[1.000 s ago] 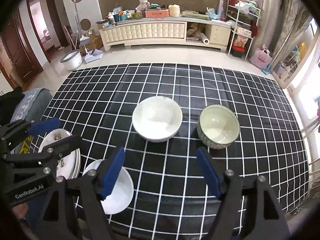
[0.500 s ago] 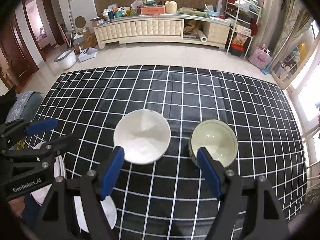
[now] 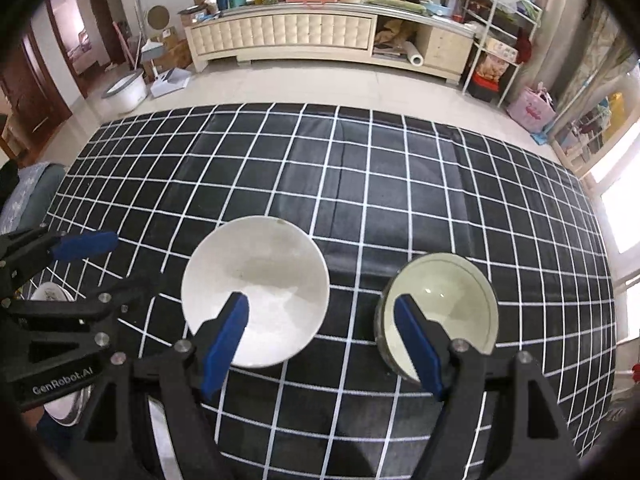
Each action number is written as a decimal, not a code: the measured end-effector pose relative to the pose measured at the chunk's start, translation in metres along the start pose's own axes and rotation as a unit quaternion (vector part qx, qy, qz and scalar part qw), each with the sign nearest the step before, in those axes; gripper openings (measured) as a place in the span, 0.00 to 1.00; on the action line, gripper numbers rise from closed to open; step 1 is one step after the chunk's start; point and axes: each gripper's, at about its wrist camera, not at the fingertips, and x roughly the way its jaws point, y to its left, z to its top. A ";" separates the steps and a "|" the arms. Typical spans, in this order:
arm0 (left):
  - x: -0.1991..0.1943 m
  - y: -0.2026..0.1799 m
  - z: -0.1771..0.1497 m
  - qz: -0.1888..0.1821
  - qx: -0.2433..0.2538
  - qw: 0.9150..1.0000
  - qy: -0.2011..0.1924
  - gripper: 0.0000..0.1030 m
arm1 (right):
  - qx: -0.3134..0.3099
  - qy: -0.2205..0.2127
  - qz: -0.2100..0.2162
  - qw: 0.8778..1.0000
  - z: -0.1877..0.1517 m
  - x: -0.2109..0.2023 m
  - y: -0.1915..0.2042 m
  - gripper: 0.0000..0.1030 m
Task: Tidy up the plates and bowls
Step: 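Grip the rim of the grey-patterned white bowl with the left tool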
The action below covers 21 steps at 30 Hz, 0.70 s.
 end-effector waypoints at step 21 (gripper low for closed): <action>0.052 -0.011 0.010 -0.007 0.041 0.998 0.039 0.32 | -0.027 0.028 0.013 0.999 0.003 0.043 0.002 0.44</action>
